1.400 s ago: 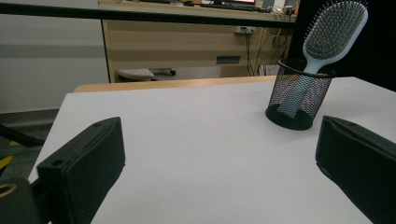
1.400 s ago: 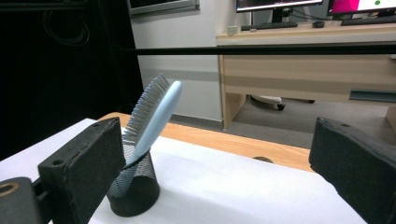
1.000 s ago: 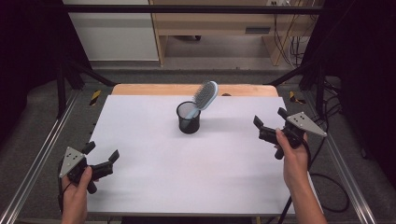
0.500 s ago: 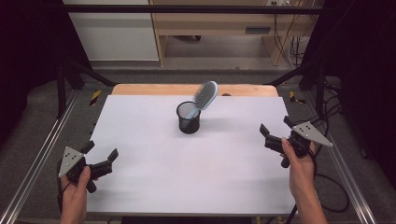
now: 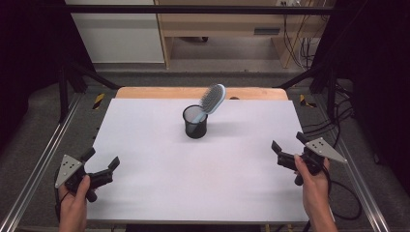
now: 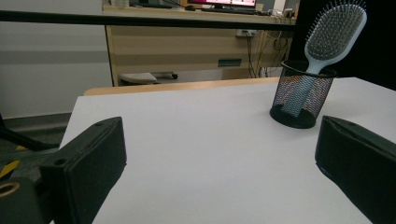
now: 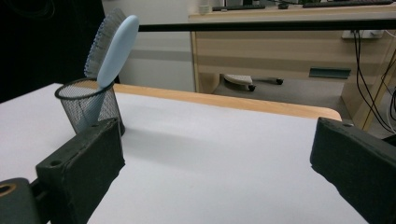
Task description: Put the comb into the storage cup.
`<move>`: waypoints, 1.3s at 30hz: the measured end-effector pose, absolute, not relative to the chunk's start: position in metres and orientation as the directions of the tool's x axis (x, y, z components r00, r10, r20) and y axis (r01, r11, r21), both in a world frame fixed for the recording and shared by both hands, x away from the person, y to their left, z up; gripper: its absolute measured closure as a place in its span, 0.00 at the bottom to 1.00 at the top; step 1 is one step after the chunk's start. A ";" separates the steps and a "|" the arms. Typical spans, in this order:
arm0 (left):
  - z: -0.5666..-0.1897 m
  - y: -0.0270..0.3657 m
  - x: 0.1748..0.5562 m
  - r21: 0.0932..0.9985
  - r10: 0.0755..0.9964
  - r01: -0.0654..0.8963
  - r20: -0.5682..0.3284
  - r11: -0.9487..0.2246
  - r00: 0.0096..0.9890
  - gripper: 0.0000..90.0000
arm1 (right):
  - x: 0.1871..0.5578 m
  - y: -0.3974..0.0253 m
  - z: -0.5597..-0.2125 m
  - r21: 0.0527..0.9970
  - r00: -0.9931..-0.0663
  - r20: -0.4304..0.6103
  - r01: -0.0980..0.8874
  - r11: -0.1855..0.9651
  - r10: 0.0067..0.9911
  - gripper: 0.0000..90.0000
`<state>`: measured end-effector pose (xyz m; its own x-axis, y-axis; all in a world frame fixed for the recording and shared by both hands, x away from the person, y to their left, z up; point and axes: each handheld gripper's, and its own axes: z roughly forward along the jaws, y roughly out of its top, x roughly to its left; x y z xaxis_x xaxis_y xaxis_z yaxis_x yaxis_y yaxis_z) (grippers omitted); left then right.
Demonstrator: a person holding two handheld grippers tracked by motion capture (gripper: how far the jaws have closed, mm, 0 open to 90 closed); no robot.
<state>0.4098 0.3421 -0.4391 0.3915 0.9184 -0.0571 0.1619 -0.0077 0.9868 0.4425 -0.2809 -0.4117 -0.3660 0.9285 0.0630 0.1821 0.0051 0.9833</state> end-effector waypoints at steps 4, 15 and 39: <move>-0.439 0.343 0.409 0.988 0.913 0.153 -0.078 0.018 0.401 0.02 | 0.437 -0.282 -0.417 0.983 -0.377 0.059 0.185 0.013 0.924 0.03; -0.440 0.340 0.409 0.989 0.899 0.143 -0.088 0.028 0.428 0.02 | 0.430 -0.272 -0.437 0.981 -0.431 0.019 0.183 0.067 0.902 0.03; -0.440 0.335 0.408 0.993 0.890 0.114 -0.047 -0.006 0.454 0.02 | 0.424 -0.243 -0.456 0.974 -0.528 -0.045 0.166 0.155 0.848 0.03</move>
